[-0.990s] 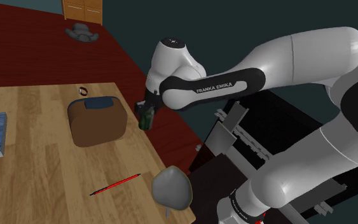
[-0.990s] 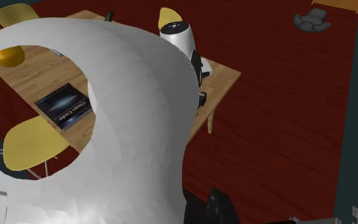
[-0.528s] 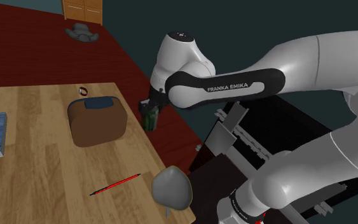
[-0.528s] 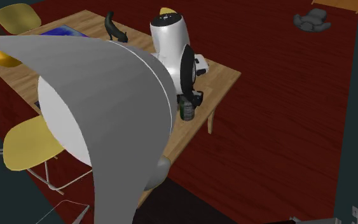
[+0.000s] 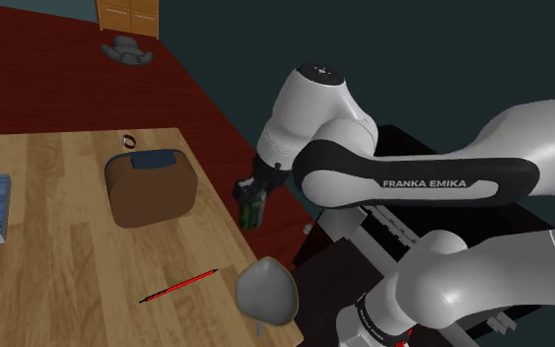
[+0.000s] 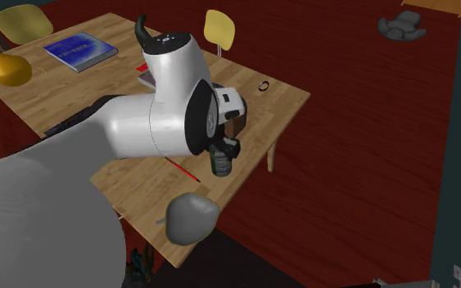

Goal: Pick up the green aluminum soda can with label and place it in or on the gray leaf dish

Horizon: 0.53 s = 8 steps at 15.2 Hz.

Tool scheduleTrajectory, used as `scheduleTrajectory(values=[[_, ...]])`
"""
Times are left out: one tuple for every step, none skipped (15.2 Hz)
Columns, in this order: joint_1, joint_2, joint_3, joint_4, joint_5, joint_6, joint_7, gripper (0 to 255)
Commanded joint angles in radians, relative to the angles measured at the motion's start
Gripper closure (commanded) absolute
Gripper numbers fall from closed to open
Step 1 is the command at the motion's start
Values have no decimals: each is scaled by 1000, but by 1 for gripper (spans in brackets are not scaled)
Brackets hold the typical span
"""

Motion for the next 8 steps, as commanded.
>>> scheduleTrajectory(values=[[45, -85, 6, -48, 36, -37, 16, 255], [66, -123, 8, -68, 51, -57, 24, 255], [87, -161, 11, -86, 65, -78, 34, 255], [109, -200, 14, -104, 80, -100, 44, 255], [132, -237, 18, -119, 93, -123, 55, 255], [154, -274, 23, -134, 107, -148, 68, 255], [177, -311, 28, -147, 120, -173, 81, 255], [201, -347, 33, -159, 133, -200, 96, 255]])
